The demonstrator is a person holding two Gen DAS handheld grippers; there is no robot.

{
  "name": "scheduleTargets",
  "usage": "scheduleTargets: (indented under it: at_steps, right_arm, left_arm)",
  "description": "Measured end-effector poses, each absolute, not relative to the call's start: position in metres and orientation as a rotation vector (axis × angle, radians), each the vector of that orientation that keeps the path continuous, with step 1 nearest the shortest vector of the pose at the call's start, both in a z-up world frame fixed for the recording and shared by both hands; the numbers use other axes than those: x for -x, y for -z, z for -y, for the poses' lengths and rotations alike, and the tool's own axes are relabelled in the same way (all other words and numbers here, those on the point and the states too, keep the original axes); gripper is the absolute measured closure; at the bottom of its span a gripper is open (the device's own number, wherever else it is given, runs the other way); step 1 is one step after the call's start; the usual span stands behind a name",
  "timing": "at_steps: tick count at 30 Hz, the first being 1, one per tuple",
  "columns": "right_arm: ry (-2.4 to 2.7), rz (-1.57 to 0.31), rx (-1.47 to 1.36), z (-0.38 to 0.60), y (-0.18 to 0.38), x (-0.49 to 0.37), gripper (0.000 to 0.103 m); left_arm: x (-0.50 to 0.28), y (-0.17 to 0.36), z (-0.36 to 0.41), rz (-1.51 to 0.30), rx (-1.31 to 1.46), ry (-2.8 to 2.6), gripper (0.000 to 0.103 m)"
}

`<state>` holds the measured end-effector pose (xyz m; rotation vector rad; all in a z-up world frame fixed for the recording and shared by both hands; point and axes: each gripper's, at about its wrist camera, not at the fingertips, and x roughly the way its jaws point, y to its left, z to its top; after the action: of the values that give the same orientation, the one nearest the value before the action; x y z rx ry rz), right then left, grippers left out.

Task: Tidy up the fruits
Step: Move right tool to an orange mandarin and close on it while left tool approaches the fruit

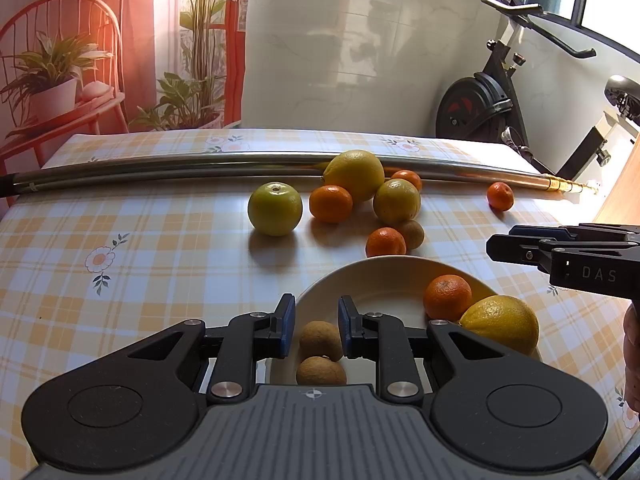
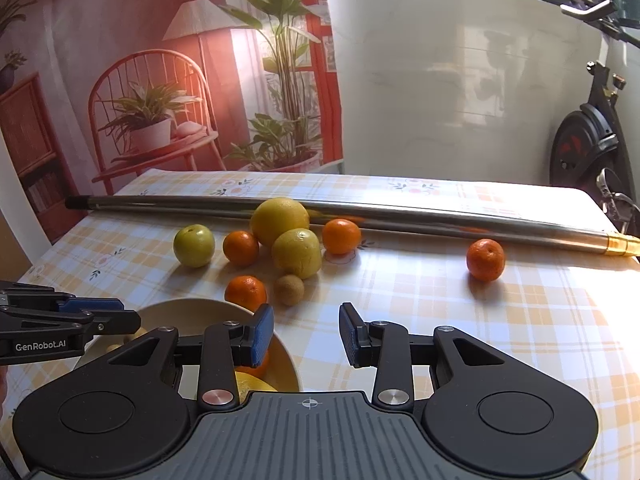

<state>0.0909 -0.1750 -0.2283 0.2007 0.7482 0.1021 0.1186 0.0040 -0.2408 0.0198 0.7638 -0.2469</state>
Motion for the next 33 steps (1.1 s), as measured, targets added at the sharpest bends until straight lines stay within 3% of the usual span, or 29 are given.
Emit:
scheduleTargets:
  at_steps: [12, 33]
  right_arm:
    - [-0.083, -0.728, -0.192, 0.183, 0.223, -0.092, 0.070]
    - [-0.039, -0.698, -0.129, 0.221, 0.213, -0.127, 0.070]
  left_arm:
    - [-0.119, 0.235, -0.005, -0.749, -0.013, 0.241, 0.078]
    - [-0.168, 0.175, -0.009, -0.593, -0.031, 0.196, 0.078]
